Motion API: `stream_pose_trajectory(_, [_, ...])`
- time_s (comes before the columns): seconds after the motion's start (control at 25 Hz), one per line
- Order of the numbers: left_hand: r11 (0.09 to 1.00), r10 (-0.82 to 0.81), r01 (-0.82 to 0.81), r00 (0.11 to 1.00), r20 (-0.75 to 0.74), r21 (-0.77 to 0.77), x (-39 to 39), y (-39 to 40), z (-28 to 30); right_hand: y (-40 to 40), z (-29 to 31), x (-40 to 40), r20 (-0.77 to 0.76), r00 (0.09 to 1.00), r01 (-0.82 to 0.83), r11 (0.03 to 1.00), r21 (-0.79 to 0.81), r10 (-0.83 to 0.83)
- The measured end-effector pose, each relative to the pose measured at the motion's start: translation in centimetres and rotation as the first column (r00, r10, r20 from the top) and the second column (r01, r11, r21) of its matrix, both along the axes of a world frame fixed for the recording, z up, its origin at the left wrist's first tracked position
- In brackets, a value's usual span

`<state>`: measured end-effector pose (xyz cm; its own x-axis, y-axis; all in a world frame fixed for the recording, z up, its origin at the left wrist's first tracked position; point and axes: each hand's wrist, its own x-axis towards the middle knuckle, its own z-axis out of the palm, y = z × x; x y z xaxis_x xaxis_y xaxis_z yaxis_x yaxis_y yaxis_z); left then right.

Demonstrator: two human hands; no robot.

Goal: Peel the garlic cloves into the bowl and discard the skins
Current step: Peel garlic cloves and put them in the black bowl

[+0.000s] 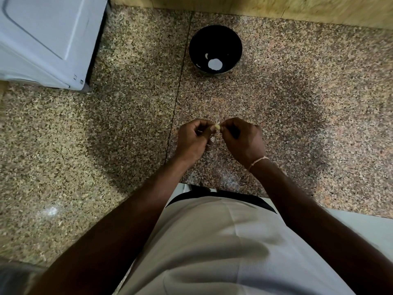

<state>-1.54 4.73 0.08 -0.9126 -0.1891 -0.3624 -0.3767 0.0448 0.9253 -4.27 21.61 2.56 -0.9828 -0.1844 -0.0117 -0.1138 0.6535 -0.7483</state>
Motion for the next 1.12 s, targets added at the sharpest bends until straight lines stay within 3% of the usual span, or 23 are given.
stream_pose_trajectory(0.6, [0.995,-0.022,0.021,1.0,-0.006,-0.094,0.1,0.6,0.9,0.6,0.5,-0.4,-0.1,0.987,-0.113,0.982,0.153,0.129])
stream_pose_trajectory(1.12, [0.992,-0.007,0.002,0.999,-0.041,-0.129,0.4,1.1,0.7,1.5,-0.2,-0.8,-0.127,0.969,-0.189,0.968,0.165,0.211])
